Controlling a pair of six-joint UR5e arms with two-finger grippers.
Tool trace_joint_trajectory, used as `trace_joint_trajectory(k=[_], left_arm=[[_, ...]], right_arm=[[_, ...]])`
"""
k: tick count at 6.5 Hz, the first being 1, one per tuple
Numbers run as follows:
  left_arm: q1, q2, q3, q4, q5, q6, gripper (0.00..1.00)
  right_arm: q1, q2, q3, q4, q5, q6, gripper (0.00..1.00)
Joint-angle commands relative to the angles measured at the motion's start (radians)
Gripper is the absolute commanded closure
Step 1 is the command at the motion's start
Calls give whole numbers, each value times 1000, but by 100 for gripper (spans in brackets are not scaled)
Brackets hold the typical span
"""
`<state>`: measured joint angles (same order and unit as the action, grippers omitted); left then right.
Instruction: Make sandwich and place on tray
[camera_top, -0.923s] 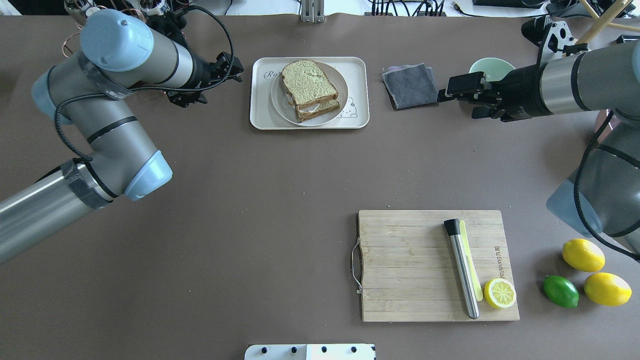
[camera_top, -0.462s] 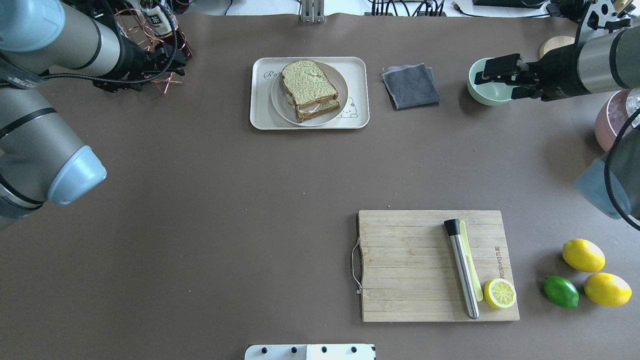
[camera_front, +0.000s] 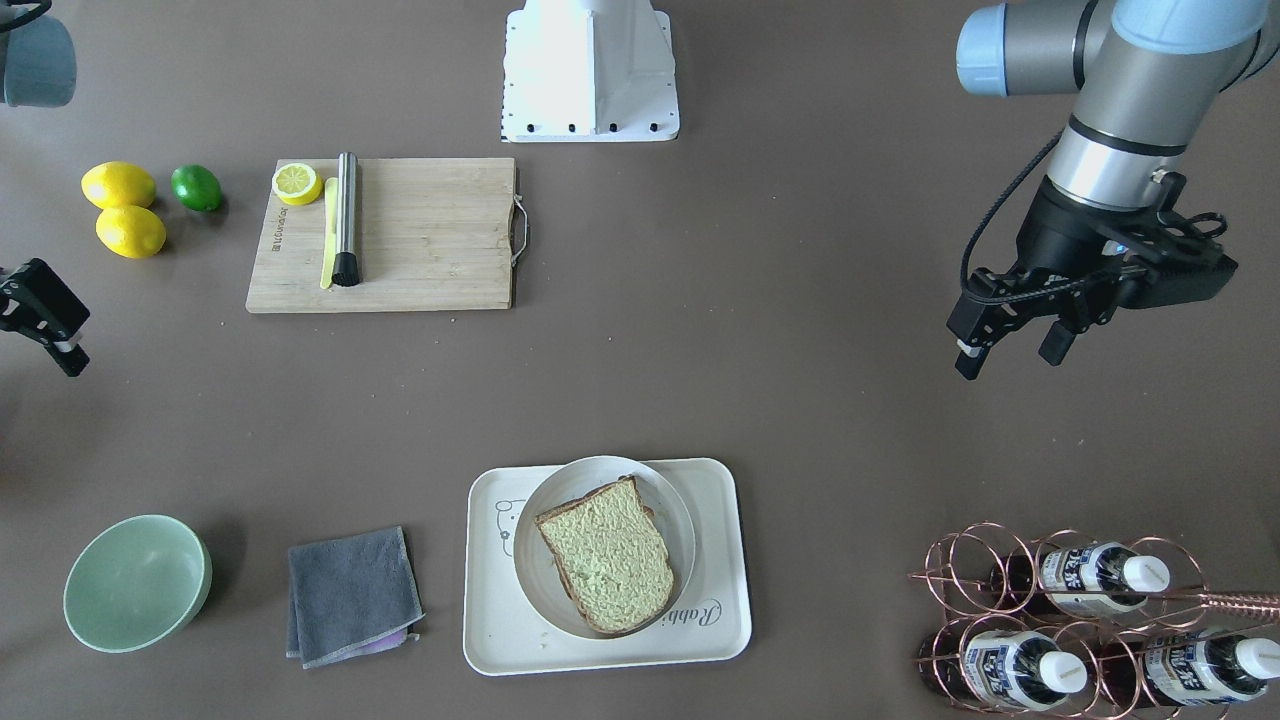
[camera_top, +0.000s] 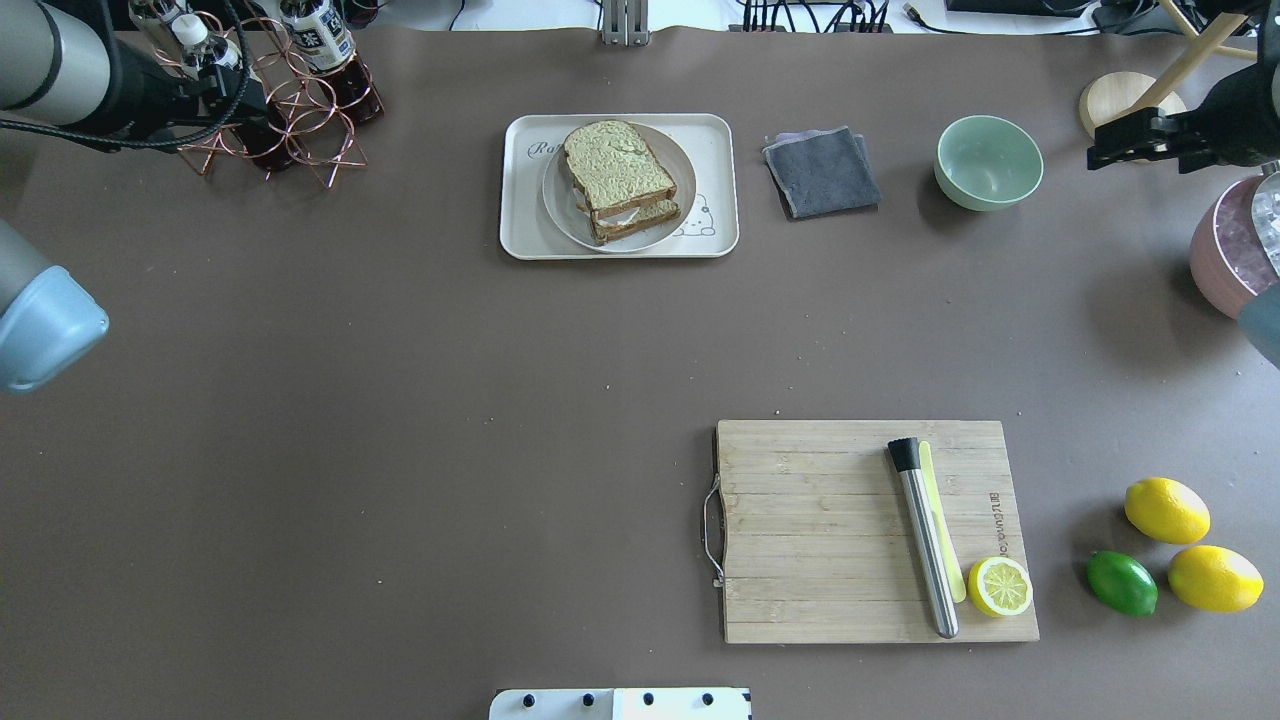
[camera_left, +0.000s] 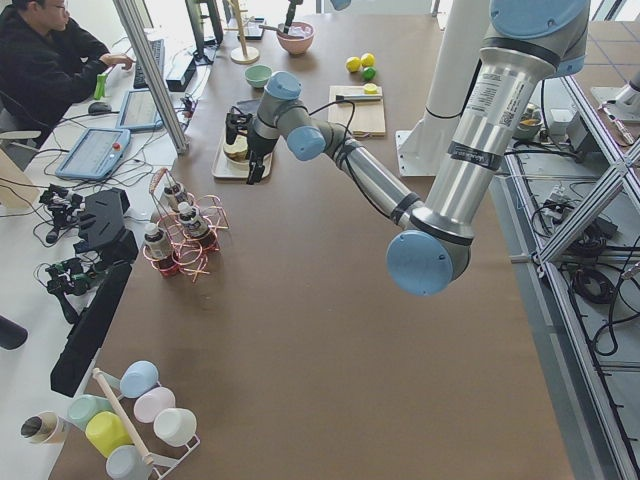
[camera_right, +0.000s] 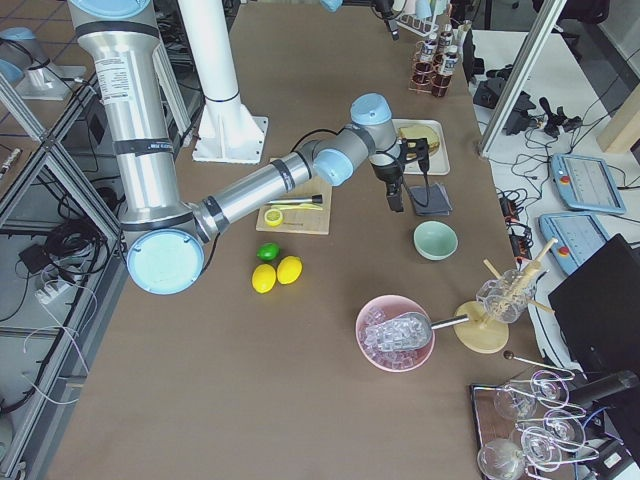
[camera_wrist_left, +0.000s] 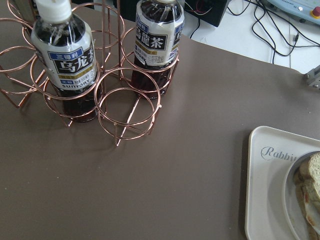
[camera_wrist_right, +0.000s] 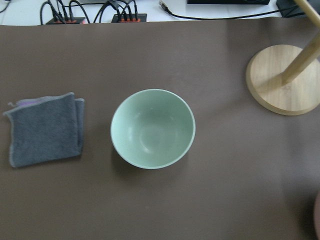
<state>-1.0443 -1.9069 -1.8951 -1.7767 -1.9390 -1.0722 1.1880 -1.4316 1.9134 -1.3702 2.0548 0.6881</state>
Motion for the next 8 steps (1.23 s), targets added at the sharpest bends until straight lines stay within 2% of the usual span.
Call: trace_joint_trajectory(k=[1, 2, 3, 4, 5, 6, 7, 8], left_arm=[[-159, 93, 2, 20, -114, 255, 2], [-253, 132, 10, 63, -174, 431, 2], [-361, 134, 5, 192, -213, 625, 2], [-437, 135, 10, 283, -216, 764, 2], [-485, 161, 22, 356, -225, 888, 2], [-517, 211, 24, 384, -339, 988, 2], [-552, 279, 18, 381, -425, 1035, 2], [-560, 329, 22, 372, -455, 1040, 2]], right_arm=[[150, -85, -14, -113, 11, -346, 0], [224, -120, -17, -169, 37, -460, 0], [325, -136, -28, -273, 115, -634, 0], [403, -145, -55, -370, 139, -795, 0], [451, -148, -104, -409, 171, -861, 0], [472, -185, -150, -396, 220, -915, 0], [499, -206, -155, -395, 249, -933, 0], [507, -225, -162, -397, 281, -934, 0]])
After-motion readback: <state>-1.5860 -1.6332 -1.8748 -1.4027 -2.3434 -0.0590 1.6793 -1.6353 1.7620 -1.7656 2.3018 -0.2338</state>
